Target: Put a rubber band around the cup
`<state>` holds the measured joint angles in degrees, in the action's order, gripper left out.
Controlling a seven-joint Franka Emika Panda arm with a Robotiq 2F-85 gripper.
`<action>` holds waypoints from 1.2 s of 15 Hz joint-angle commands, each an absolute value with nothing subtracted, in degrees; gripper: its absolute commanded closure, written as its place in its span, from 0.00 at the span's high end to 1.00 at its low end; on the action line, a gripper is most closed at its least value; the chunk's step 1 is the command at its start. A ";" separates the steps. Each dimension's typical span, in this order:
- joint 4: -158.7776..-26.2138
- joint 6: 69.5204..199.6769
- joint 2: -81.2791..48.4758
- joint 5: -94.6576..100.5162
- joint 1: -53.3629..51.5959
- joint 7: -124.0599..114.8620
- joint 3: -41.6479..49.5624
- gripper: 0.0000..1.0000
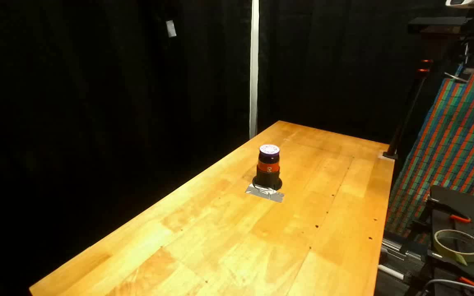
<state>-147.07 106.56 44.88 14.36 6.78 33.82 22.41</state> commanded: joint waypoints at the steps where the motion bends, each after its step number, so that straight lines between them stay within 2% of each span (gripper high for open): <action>1: -146.84 106.57 44.73 14.02 7.24 34.08 22.02 1.00; 5: -146.55 106.56 44.95 14.03 7.22 34.07 22.04 1.00; 7: -144.91 106.52 42.18 14.05 6.06 30.64 18.87 1.00; 18: -122.90 106.09 8.05 10.30 -3.76 13.53 0.90 1.00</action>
<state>-132.60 106.37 18.63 12.19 -2.89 16.12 3.29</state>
